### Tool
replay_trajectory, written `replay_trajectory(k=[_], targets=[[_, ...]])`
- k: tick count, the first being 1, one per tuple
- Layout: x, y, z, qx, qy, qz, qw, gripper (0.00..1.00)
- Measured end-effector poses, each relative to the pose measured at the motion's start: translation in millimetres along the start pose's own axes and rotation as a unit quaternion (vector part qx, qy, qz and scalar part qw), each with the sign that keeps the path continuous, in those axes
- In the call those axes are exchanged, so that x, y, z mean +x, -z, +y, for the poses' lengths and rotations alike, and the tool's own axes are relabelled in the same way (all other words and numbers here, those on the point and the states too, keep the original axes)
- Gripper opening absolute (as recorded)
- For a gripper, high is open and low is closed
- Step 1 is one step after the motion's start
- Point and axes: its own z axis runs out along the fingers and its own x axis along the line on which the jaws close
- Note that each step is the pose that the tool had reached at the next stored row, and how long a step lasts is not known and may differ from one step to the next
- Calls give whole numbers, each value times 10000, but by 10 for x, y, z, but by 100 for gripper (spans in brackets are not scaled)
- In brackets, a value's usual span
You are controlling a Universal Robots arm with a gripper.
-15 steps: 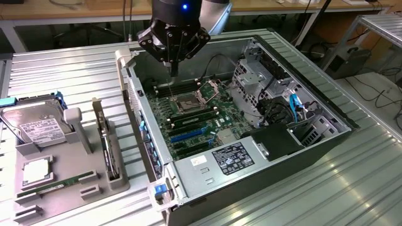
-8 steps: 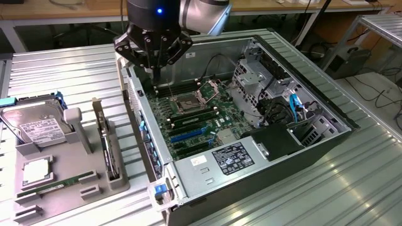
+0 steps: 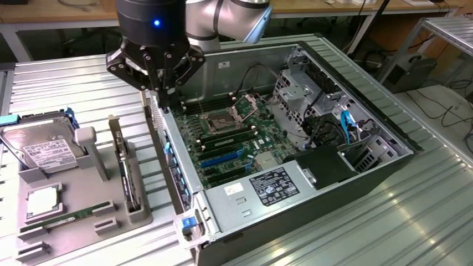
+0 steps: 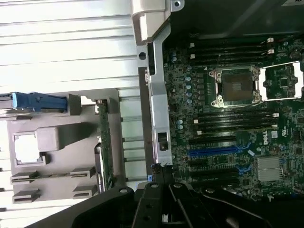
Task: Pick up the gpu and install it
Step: 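Reach for the gpu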
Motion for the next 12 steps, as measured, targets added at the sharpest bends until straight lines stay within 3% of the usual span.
replay_trajectory(k=[12], targets=[[451, -67, -165, 5, 0, 0, 10000, 11]])
